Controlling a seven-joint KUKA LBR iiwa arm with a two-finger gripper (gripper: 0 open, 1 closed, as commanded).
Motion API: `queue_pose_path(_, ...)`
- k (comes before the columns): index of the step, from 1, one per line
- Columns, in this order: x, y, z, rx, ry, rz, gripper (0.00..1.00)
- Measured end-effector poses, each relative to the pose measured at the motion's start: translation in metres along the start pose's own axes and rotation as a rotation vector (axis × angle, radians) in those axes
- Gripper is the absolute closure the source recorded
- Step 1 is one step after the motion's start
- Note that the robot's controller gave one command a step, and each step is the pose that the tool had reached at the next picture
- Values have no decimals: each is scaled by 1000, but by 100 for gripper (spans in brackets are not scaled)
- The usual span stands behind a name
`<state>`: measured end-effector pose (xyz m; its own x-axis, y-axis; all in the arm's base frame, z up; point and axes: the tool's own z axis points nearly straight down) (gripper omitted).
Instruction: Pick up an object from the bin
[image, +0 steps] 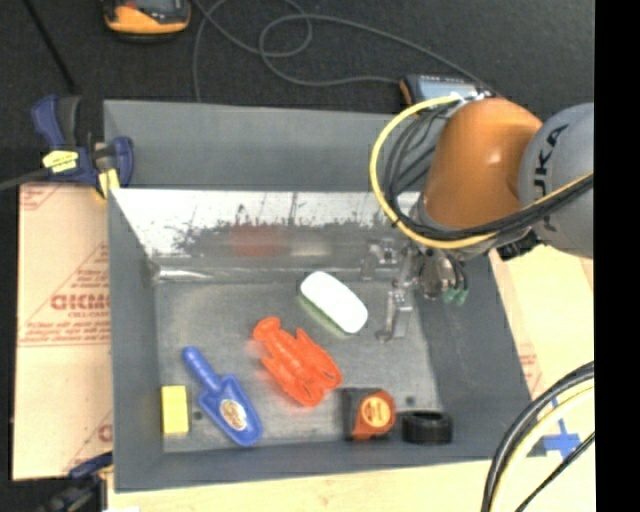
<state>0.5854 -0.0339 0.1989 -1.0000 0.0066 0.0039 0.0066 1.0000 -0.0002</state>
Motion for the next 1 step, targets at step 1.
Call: queue_pose_path(1, -1, 0, -5, 1, -8, -1, 0)
